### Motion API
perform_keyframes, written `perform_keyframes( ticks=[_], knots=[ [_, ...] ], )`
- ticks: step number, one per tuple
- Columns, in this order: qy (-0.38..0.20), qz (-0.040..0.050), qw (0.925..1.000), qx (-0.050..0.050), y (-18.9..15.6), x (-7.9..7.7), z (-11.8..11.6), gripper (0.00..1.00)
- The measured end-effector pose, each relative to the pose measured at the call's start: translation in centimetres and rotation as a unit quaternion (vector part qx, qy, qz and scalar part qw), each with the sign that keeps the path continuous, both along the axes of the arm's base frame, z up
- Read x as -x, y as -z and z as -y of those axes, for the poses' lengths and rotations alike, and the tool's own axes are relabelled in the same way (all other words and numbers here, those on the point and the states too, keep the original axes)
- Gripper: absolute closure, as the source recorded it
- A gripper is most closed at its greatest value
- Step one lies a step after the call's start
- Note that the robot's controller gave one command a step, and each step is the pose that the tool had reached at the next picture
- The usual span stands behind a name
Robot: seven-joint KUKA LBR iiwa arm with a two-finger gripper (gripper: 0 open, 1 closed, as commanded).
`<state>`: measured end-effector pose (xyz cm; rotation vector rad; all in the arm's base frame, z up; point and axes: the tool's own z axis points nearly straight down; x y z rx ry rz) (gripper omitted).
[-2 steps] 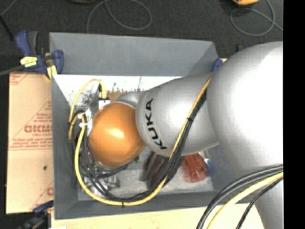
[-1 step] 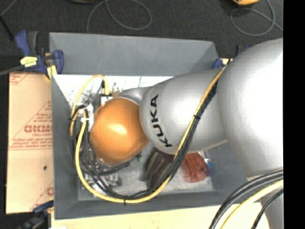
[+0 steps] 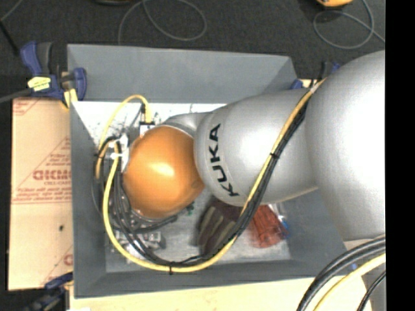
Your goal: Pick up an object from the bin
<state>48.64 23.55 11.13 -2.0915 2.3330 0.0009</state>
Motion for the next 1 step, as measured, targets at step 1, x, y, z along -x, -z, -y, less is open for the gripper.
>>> perform_keyframes(
  ticks=[1],
  knots=[
    [-0.008,-0.0003,1.0,0.0,-0.94,0.0,-0.01,1.0]
  ],
)
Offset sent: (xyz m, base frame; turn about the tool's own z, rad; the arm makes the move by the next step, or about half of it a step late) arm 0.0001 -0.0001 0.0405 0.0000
